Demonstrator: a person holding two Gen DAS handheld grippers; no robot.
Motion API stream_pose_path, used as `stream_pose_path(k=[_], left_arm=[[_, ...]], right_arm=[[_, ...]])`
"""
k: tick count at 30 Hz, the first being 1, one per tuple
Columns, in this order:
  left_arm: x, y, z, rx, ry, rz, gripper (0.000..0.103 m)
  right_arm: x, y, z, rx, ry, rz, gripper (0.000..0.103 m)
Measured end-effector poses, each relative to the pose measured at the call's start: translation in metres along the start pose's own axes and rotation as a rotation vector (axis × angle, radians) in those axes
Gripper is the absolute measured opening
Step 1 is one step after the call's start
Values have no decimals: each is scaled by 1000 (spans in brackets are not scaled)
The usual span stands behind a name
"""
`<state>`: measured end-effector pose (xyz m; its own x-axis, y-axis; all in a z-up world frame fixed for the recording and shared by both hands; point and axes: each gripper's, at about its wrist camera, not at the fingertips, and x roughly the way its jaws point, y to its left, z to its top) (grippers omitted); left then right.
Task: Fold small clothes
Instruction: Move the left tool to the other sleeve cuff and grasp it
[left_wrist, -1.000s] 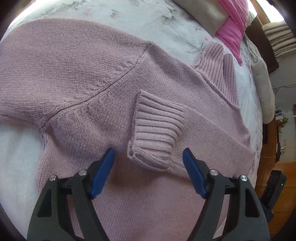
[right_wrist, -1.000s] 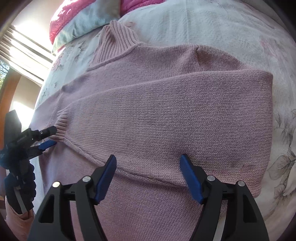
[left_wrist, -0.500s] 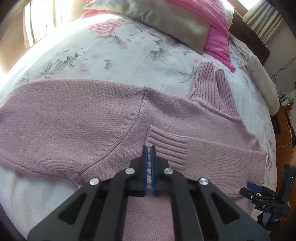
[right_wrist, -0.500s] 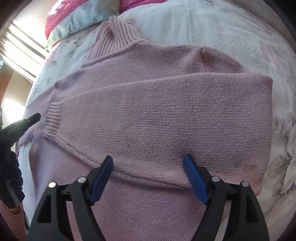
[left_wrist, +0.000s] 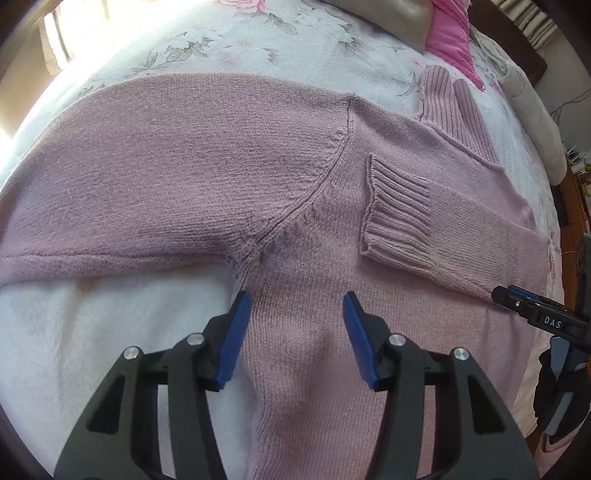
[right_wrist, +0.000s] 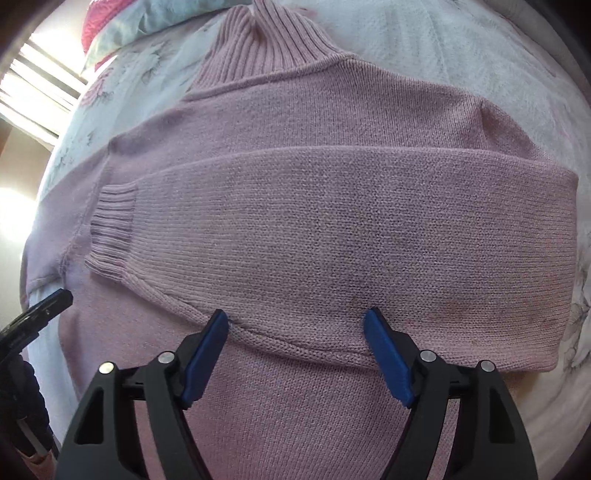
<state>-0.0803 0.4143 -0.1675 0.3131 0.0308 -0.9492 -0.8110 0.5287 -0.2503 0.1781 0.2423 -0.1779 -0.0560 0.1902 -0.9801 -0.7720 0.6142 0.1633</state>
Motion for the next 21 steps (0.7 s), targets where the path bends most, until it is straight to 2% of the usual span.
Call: stream_pose_path(k=[1, 2, 4, 6, 9, 14, 18, 21], left_arm=[[-9, 6, -1, -19, -2, 15, 65], [-20, 13, -2, -37, -12, 17, 69], [-43, 33, -6, -72, -37, 0, 73], [-60, 62, -13, -126, -37, 21, 76], [-80, 123, -30, -254, -25, 46, 76], [-107, 232, -65, -472, -63, 117, 75], [-120, 297, -76, -594, -137, 98, 72], [-121, 338, -75, -692, -184, 45, 72]], right_arm=[[-4, 7, 0, -4, 2, 17, 77], [-7, 15, 0, -8, 12, 28, 77], [-10, 34, -1, -33, 30, 34, 77], [-12, 56, -3, -71, 37, 43, 77], [-12, 88, -7, -120, 37, 54, 78], [-1, 129, -11, -173, 40, 74, 78], [11, 151, -14, -196, 53, 69, 78], [17, 162, -14, -211, 51, 35, 78]])
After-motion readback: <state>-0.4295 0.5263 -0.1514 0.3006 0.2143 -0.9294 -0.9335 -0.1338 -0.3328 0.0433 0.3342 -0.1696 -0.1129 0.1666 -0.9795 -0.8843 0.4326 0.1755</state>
